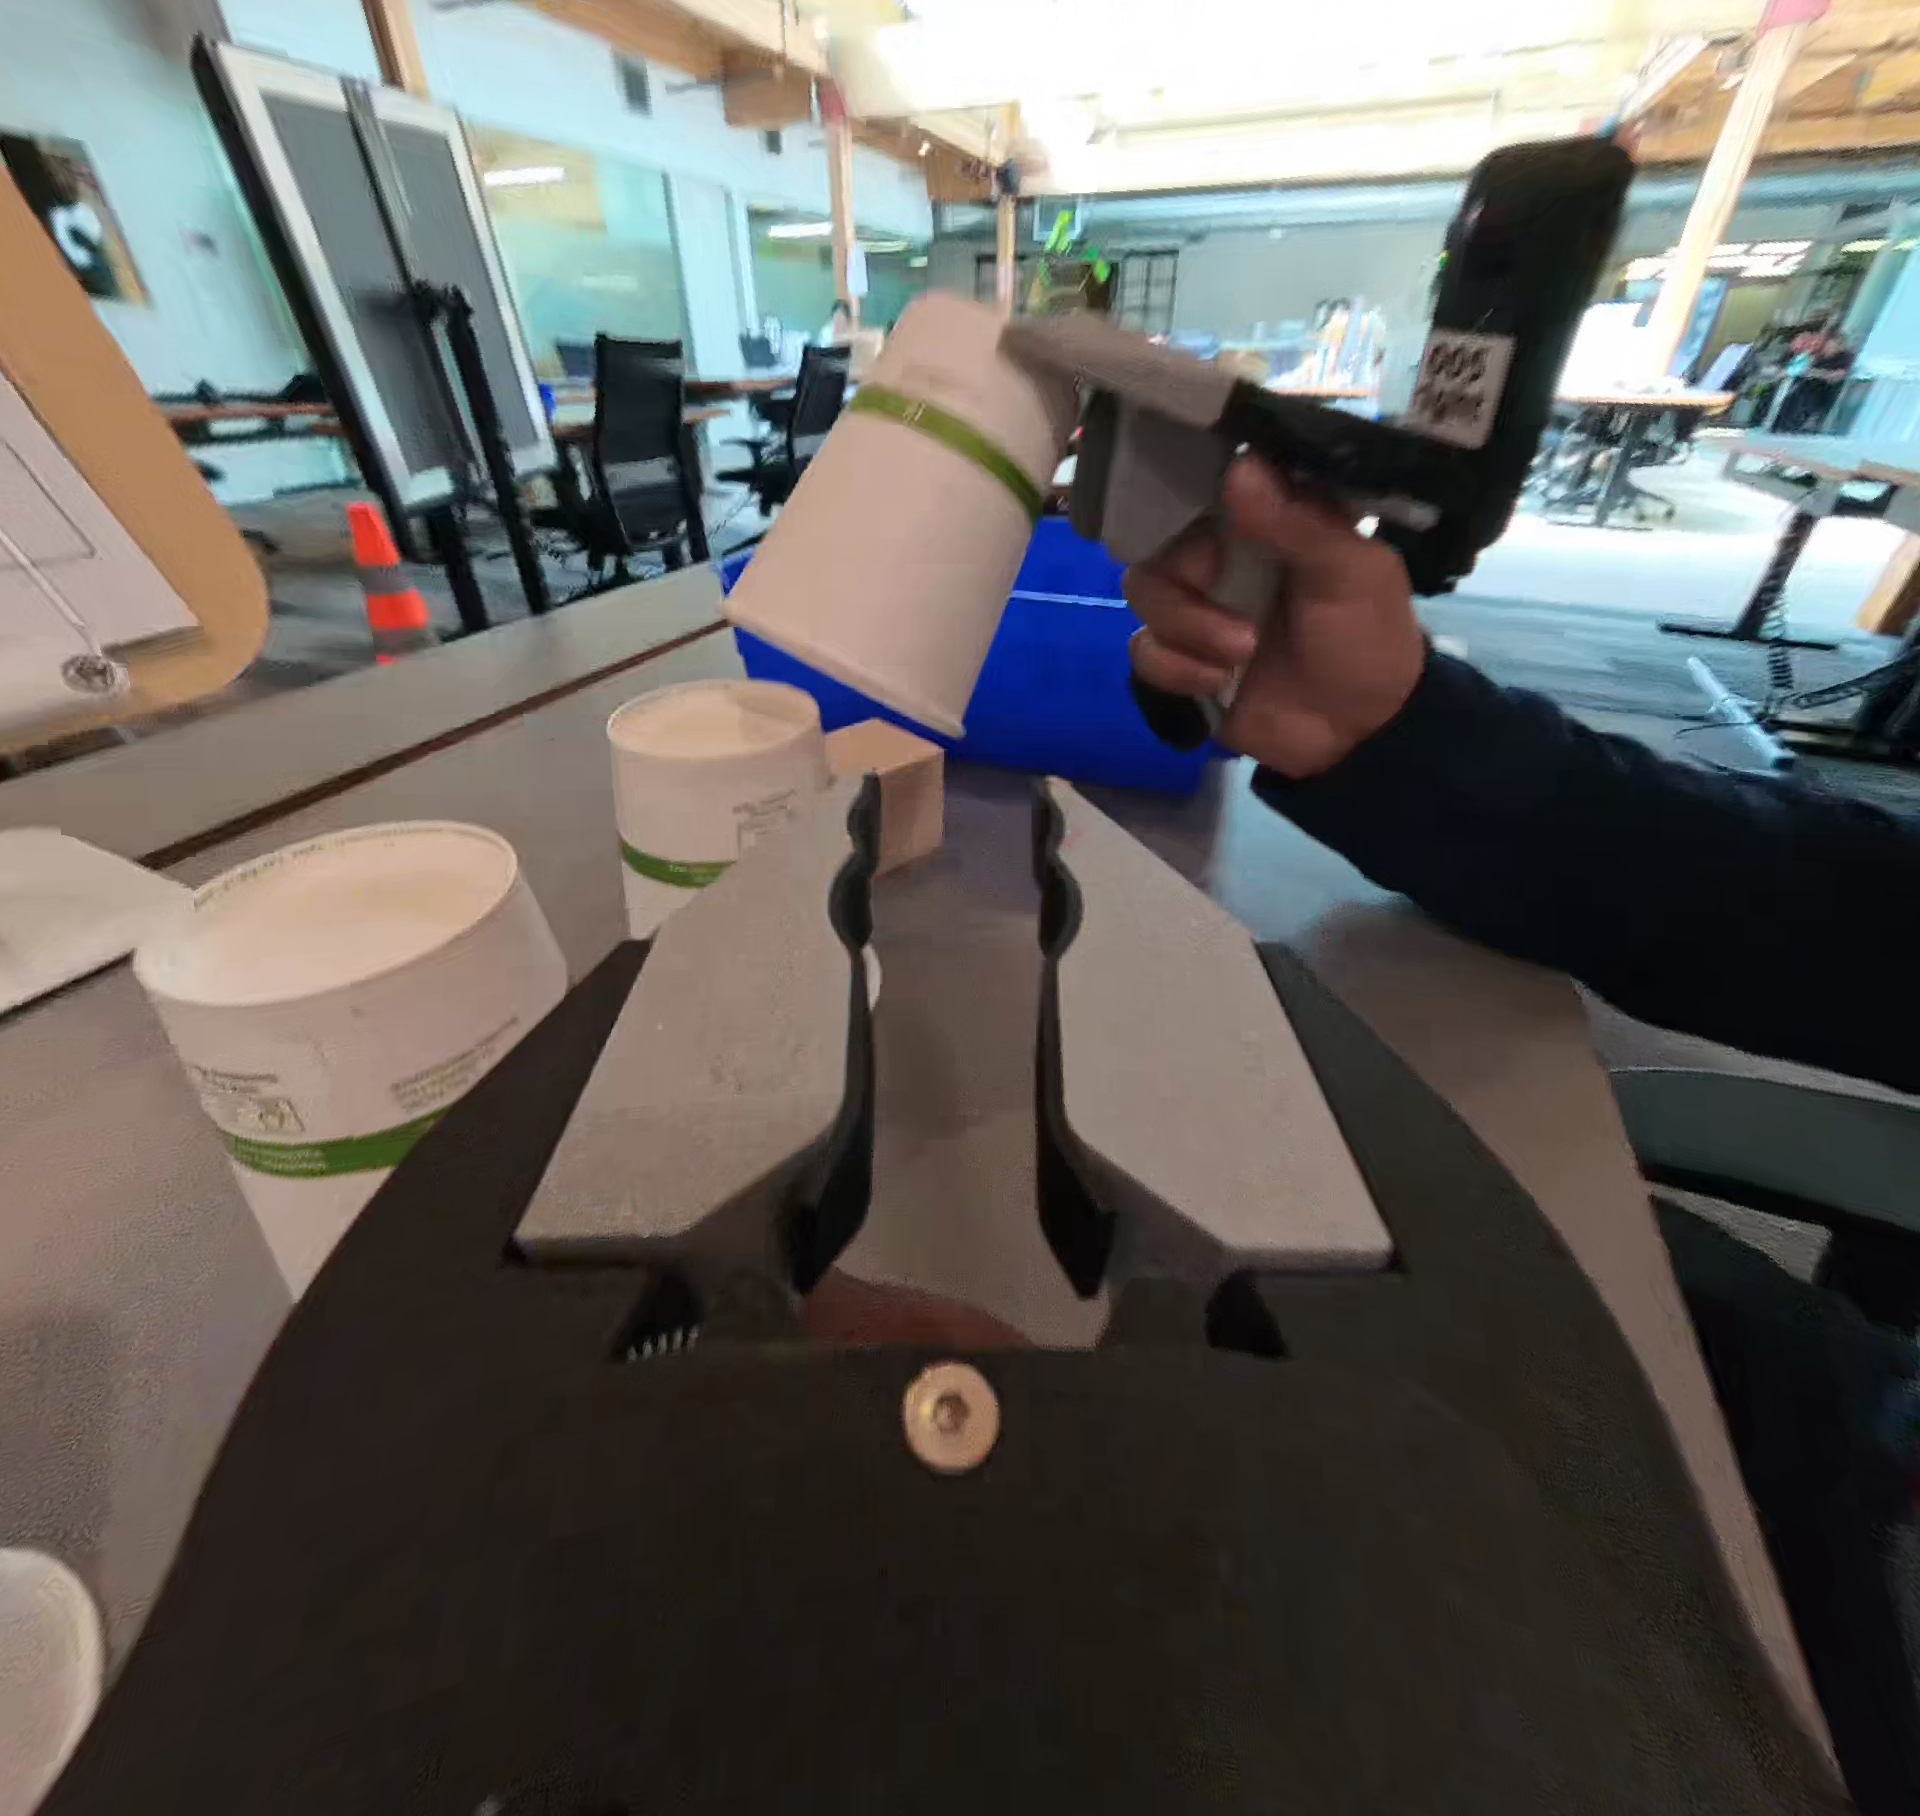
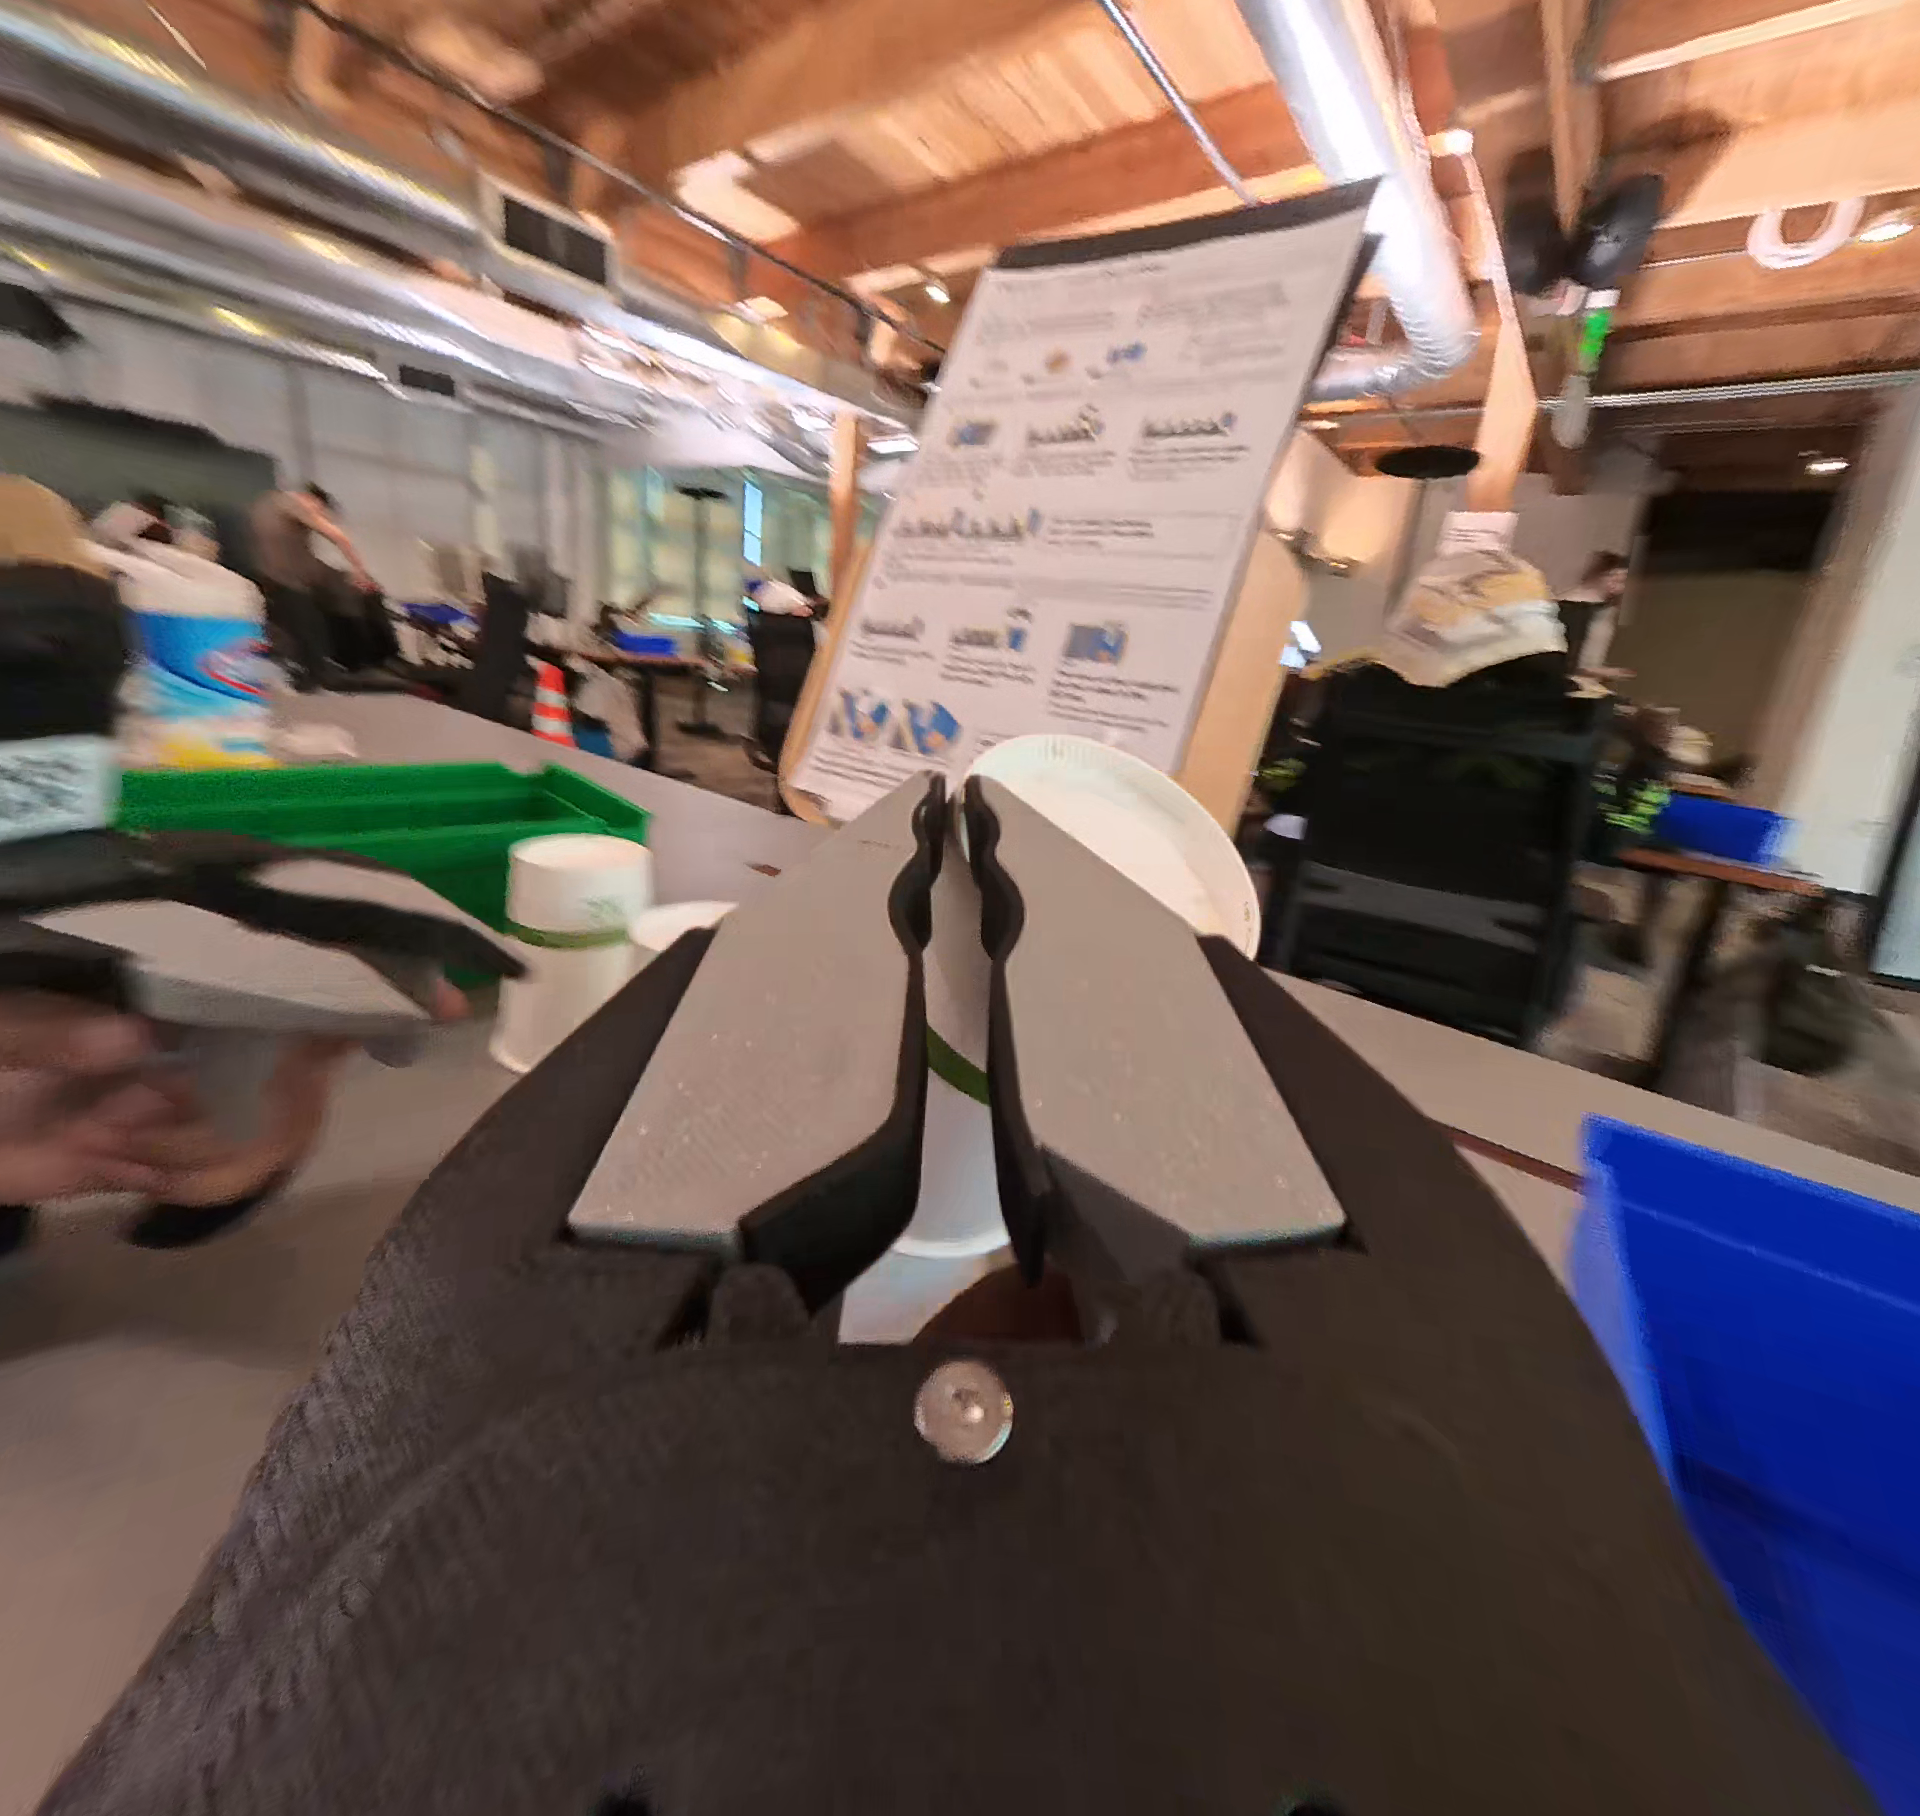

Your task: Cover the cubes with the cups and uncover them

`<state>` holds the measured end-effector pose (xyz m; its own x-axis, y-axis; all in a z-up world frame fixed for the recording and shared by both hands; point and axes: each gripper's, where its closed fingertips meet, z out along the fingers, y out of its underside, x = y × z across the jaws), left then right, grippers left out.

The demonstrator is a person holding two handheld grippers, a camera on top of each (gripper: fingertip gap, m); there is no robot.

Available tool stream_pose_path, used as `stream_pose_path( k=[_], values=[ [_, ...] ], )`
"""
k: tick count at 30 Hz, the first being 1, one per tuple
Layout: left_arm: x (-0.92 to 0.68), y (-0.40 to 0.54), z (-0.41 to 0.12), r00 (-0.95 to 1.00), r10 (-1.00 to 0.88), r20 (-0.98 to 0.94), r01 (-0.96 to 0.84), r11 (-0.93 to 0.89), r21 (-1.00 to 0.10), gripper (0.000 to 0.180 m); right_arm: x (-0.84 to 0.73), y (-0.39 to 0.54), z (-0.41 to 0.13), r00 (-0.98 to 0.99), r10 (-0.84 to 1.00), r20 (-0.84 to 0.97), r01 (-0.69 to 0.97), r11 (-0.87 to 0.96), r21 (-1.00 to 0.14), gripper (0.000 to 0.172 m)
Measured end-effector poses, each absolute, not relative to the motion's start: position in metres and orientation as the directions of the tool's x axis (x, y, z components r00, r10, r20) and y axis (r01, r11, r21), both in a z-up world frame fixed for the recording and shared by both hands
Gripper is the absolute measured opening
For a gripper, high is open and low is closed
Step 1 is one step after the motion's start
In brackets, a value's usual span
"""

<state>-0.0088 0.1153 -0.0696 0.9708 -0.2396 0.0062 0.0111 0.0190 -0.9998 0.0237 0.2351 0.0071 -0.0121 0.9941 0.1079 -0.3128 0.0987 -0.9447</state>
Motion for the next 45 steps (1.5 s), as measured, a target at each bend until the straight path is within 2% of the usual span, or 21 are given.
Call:
stream_pose_path(
  k=[4,6,8,14,19,21,24,31,35,40,45],
  values=[
    [0.003,0.122,-0.083,0.963,-0.268,0.02,0.015,-0.019,-1.0,0.024,0.03,0.208,0.015,-0.213,0.975,0.056,-0.368,-0.027,-0.929,0.0],
    [0.012,0.124,-0.088,0.947,-0.315,0.061,0.046,-0.057,-0.997,0.033,0.032,0.197,0.016,-0.295,0.954,0.044,-0.373,-0.072,-0.925,0.0],
    [0.013,0.126,-0.09,0.947,-0.313,0.075,0.056,-0.071,-0.996,0.04,0.035,0.19,0.018,-0.346,0.937,0.041,-0.38,-0.101,-0.919,0.0],
    [0.014,0.122,-0.077,0.927,-0.351,0.133,0.134,-0.021,-0.991,0.04,0.04,0.169,0.017,-0.461,0.886,0.049,-0.368,-0.14,-0.919,0.0],
    [0.008,0.114,-0.065,0.924,-0.36,0.129,0.156,0.047,-0.987,0.006,0.038,0.169,0.016,-0.444,0.894,0.058,-0.373,-0.126,-0.919,0.0],
    [0.009,0.108,-0.056,0.896,-0.407,0.176,0.223,0.071,-0.972,0.006,0.039,0.172,0.018,-0.445,0.894,0.045,-0.375,-0.14,-0.916,0.0],
    [0.006,0.105,-0.052,0.869,-0.434,0.239,0.295,0.066,-0.953,0.019,0.039,0.172,0.017,-0.459,0.888,0.033,-0.367,-0.156,-0.917,0.0],
    [0.011,0.108,-0.059,0.887,-0.421,0.187,0.228,0.047,-0.973,0.013,0.031,0.152,0.003,-0.473,0.876,0.092,-0.325,-0.076,-0.943,0.0],
    [0.005,0.107,-0.052,0.906,-0.39,0.162,0.216,0.098,-0.971,0.0,0.027,0.138,-0.008,-0.488,0.861,0.145,-0.295,-0.006,-0.955,0.0],
    [-0.023,0.096,-0.033,0.91,-0.345,0.23,0.313,0.206,-0.927,0.0,0.023,0.125,-0.022,-0.485,0.848,0.214,-0.271,0.087,-0.959,0.0],
    [-0.033,0.098,-0.042,0.897,-0.321,0.304,0.362,0.142,-0.921,0.0,0.021,0.133,-0.017,-0.443,0.874,0.199,-0.287,0.072,-0.955,0.0]
  ],
)
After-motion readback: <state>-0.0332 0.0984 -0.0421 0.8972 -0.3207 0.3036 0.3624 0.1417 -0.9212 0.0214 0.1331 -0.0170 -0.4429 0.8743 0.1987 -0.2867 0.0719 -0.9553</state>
